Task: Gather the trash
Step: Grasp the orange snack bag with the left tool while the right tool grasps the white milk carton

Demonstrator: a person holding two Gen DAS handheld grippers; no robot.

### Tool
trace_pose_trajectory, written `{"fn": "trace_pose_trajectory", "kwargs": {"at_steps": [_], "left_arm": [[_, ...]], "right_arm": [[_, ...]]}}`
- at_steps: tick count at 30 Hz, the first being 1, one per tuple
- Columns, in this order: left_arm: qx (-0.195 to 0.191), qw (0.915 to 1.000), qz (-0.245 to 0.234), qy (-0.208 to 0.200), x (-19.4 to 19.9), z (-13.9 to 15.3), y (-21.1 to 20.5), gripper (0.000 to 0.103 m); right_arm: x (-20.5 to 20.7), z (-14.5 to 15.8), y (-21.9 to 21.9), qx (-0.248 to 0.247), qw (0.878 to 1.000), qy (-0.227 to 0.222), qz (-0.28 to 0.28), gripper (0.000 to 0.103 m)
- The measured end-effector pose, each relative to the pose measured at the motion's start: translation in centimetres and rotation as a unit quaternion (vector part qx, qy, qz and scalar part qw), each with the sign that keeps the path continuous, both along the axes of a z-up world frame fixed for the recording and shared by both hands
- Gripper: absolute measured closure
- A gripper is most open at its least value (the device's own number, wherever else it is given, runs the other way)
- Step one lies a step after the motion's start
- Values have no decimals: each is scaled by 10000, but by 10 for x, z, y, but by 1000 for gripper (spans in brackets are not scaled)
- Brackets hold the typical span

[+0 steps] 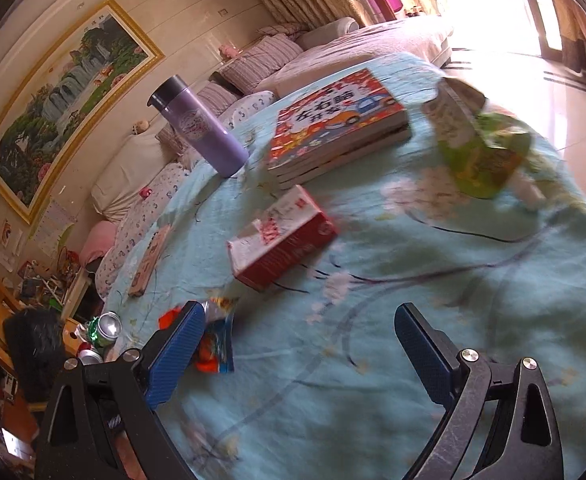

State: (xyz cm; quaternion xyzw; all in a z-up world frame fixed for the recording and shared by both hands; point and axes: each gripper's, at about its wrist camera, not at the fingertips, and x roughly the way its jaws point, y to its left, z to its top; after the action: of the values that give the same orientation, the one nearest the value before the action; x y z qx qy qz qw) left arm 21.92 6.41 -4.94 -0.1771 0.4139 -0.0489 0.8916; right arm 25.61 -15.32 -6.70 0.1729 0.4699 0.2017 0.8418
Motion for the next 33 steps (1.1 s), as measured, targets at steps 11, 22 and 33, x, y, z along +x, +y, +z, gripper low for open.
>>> {"fn": "trace_pose_trajectory", "kwargs": {"at_steps": [11, 22, 33], "left_arm": [[-138, 9998, 58, 120, -16, -6, 13, 80], [-205, 9997, 63, 98, -21, -4, 16, 80], [-130, 9993, 327, -134, -45, 7, 34, 80]], "right_arm": [[53, -24, 44, -434, 9990, 145, -15, 8], [27, 0, 21, -441, 9978, 34, 501, 103], [31, 2, 63, -584, 9983, -23, -64, 22]]}}
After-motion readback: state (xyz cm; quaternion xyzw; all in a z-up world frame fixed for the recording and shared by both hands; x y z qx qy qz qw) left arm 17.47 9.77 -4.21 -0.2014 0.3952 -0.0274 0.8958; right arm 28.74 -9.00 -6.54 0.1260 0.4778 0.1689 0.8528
